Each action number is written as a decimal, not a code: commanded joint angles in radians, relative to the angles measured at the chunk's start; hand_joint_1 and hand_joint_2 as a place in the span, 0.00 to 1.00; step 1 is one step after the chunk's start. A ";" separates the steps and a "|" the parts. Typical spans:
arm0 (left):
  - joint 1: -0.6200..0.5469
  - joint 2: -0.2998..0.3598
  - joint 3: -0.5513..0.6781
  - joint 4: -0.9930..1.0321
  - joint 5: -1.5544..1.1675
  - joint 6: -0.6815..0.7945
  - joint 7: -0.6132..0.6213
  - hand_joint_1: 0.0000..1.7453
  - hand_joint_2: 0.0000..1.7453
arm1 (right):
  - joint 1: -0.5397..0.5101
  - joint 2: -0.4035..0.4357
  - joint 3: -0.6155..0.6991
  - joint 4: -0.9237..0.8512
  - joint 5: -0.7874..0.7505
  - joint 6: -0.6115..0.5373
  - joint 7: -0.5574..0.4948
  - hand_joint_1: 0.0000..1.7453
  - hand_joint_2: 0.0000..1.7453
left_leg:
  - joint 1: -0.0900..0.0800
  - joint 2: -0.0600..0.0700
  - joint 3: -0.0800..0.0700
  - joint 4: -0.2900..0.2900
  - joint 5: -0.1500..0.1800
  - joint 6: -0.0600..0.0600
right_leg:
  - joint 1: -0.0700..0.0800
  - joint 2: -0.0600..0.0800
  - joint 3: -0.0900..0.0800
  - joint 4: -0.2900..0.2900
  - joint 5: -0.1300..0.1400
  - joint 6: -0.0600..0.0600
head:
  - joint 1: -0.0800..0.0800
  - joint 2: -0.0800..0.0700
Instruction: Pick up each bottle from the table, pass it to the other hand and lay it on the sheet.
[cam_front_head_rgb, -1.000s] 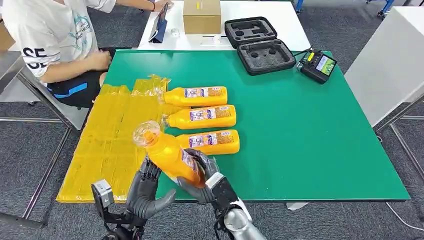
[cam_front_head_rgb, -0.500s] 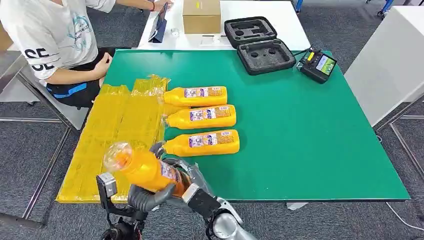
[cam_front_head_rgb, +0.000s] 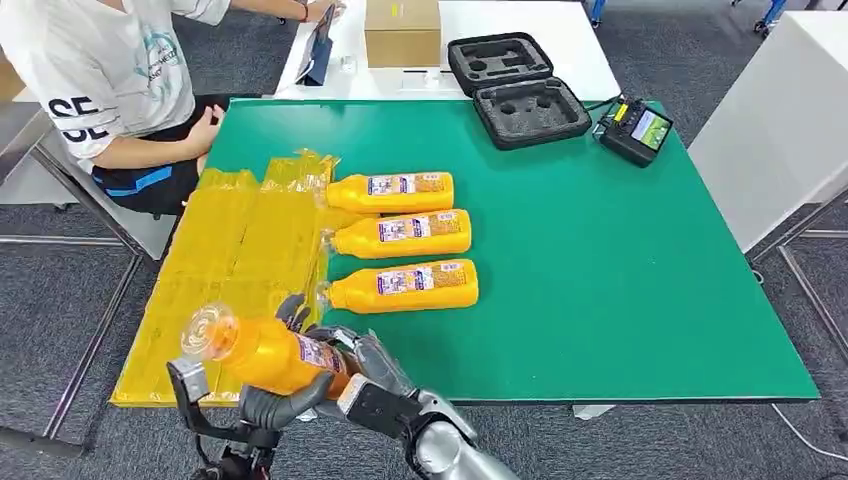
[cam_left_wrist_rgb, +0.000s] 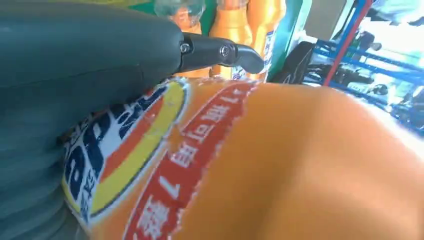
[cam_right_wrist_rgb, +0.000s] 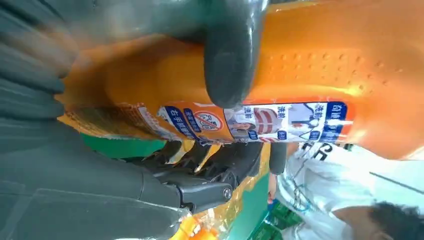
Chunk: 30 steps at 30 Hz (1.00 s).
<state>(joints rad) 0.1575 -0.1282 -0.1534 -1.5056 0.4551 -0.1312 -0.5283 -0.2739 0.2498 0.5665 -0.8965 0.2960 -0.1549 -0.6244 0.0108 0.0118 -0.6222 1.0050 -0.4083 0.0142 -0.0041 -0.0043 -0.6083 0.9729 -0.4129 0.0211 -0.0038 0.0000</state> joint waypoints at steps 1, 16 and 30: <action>-0.040 -0.013 0.023 -0.028 -0.009 -0.017 0.002 0.98 1.00 | -0.013 -0.013 0.021 0.110 0.011 0.017 -0.005 1.00 1.00 | 0.000 -0.004 0.003 -0.001 -0.001 0.000 | 0.000 -0.003 0.004 -0.001 -0.002 0.000 | 0.000 0.000; -0.079 -0.012 -0.007 0.017 -0.004 0.017 0.011 1.00 1.00 | -0.035 0.012 0.032 0.111 0.029 0.004 0.011 1.00 1.00 | 0.000 -0.005 0.004 -0.001 -0.001 0.000 | 0.000 -0.004 0.005 -0.001 -0.002 0.000 | 0.000 0.000; -0.075 -0.012 -0.013 0.020 -0.003 0.016 0.011 1.00 1.00 | -0.033 0.012 0.035 0.110 0.031 0.002 0.011 1.00 1.00 | 0.000 -0.005 0.005 -0.001 -0.001 0.000 | 0.000 -0.004 0.006 -0.001 -0.002 0.000 | 0.000 0.000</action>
<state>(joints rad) 0.1484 -0.1286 -0.1396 -1.5282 0.4482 -0.1163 -0.5207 -0.3088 0.2705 0.5657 -0.8553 0.3189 -0.1583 -0.6237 0.0108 0.0119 -0.6224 1.0051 -0.4082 0.0142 -0.0041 -0.0043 -0.6086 0.9729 -0.4128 0.0211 -0.0038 0.0000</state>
